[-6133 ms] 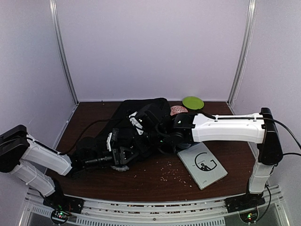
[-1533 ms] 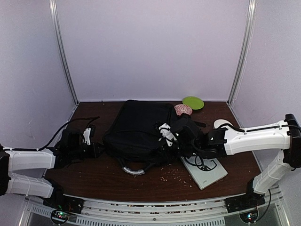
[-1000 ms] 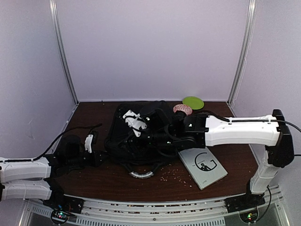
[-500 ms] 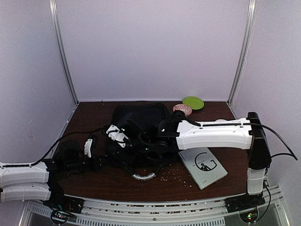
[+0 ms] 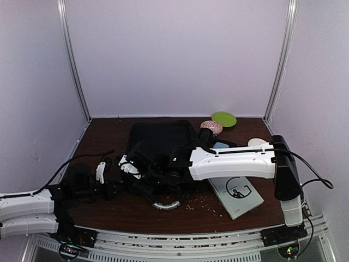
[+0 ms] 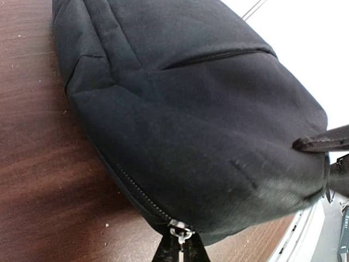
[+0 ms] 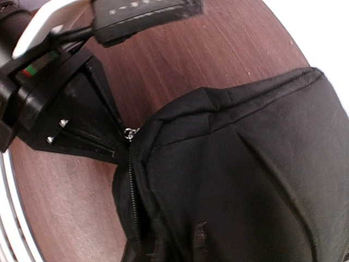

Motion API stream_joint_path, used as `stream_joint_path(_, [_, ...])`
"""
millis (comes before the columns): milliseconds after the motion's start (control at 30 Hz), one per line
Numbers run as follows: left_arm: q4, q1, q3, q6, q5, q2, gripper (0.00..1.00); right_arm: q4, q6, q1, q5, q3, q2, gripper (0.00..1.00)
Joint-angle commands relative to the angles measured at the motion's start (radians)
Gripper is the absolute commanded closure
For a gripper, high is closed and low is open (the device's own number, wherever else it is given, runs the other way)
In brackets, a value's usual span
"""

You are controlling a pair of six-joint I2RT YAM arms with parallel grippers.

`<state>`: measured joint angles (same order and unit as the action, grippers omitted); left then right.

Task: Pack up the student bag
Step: Unzip the student bag at the center of the board.

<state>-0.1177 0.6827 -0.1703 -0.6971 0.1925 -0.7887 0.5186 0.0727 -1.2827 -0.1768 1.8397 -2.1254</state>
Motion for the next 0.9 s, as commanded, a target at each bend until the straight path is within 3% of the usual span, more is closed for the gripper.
stream_joint_path(0, [0.014, 0.006, -0.01, 0.011, -0.016, 0.028, 1.0, -0.013, 0.011, -0.004, -0.047, -0.006, 0.028, 1.0])
stream_joint_path(433, [0.214, 0.006, -0.052, 0.048, -0.115, 0.058, 1.0, -0.171, 0.046, -0.006, 0.024, -0.332, 0.265, 1.0])
stream_joint_path(867, [0.178, 0.006, -0.138, 0.065, -0.163, -0.099, 1.0, -0.219, 0.021, -0.007, 0.084, -0.454, 0.352, 1.0])
